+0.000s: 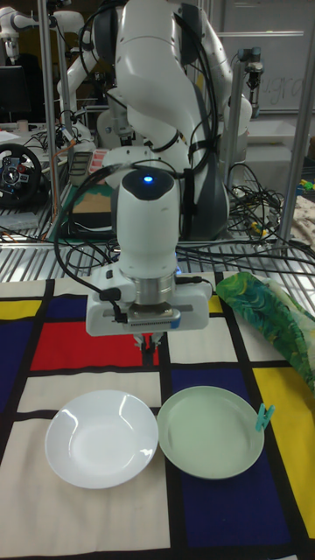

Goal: Use a clamp

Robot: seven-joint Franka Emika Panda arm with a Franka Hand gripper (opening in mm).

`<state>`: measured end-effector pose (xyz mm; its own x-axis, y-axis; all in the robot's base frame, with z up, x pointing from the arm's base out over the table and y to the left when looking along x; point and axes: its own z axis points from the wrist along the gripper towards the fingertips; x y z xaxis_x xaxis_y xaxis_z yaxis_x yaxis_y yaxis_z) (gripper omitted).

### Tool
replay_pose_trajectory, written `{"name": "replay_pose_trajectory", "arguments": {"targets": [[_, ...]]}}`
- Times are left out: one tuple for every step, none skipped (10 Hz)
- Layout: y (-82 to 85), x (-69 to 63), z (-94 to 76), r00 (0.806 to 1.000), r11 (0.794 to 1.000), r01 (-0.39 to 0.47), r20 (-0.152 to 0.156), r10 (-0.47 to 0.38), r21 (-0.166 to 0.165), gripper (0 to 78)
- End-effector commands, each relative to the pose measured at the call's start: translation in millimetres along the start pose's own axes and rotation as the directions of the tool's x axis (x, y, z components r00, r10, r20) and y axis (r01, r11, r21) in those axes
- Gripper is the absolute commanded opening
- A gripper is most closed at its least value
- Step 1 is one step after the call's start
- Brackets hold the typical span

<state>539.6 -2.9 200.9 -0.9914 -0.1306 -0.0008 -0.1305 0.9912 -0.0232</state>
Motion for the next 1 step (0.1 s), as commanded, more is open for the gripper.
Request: {"name": "replay_pose_trajectory", "arguments": {"targets": [[-1.3,-0.9,-2.3,1.0,1.0,-0.006,0.003,0.006,0.001,1.1]]}}
